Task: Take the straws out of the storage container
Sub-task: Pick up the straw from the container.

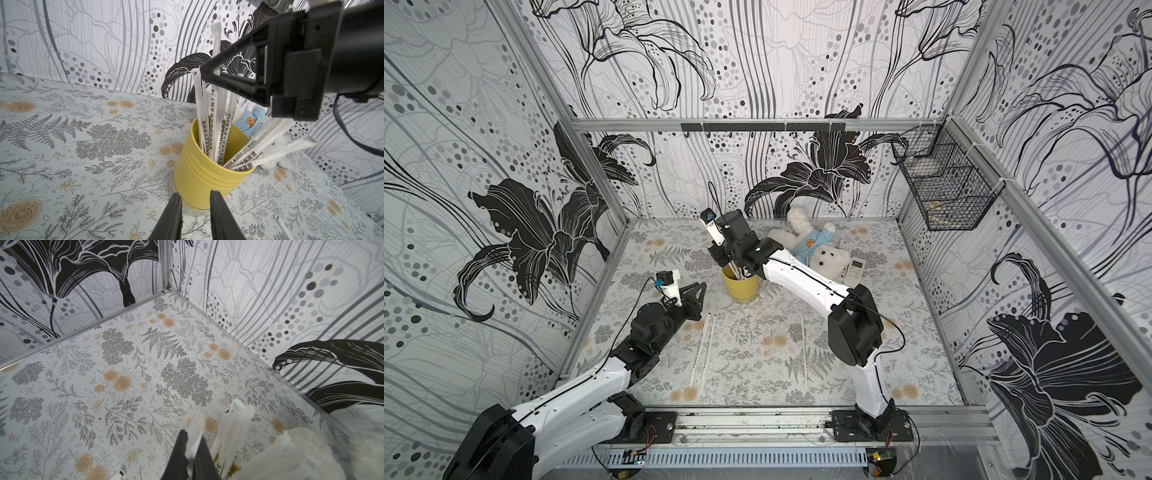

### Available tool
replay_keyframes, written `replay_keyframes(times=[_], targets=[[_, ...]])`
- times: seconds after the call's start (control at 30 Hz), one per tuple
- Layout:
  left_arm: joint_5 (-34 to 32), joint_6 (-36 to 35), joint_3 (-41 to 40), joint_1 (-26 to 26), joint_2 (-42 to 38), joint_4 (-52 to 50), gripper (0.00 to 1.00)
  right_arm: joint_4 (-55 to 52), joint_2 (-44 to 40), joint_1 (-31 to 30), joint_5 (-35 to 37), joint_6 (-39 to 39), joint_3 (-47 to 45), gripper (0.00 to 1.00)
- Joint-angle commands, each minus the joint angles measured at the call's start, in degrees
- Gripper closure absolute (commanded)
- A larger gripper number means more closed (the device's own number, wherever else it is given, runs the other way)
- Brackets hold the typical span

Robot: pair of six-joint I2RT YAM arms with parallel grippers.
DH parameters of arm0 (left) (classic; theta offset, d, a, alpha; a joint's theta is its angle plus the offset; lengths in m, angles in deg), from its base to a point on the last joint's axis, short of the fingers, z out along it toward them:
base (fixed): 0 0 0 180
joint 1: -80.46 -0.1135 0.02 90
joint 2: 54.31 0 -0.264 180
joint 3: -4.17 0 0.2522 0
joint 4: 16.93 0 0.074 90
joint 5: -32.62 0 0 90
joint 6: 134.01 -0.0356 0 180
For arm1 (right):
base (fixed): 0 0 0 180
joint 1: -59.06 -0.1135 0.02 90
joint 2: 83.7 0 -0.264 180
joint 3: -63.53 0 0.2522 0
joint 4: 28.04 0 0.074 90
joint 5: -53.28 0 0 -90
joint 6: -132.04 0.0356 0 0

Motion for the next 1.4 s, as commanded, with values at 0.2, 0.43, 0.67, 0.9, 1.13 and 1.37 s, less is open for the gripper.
replay_keyframes(times=[0.2, 0.43, 0.67, 0.9, 1.13, 1.37], targets=[[5.6, -2.5, 0.4, 0.0, -1.9, 3.1, 0.72, -1.1, -5.0, -0.9, 1.0, -1.5, 3.8, 0.9], [4.5, -5.6, 1.3, 2.5, -3.3, 3.2, 0.75, -4.9, -5.4, -1.0, 0.3, 0.0, 10.0, 0.9], [5.8, -9.0, 1.8, 6.7, -5.0, 6.1, 0.75, -9.5, -8.0, -1.0, -0.9, 2.9, 14.3, 0.89], [11.7, -11.6, 1.7, 10.8, -5.0, 9.8, 0.74, -16.6, -14.8, -1.0, -9.8, 8.3, 10.6, 0.87], [17.6, -13.3, 1.2, 16.3, -4.3, 12.5, 0.73, -19.8, -26.8, -0.1, -12.8, 12.0, -2.6, 0.9], [21.8, -13.2, 2.0, 20.9, 1.4, 17.1, 0.74, -22.9, -36.3, 10.4, -22.1, 17.3, -18.8, 0.9]])
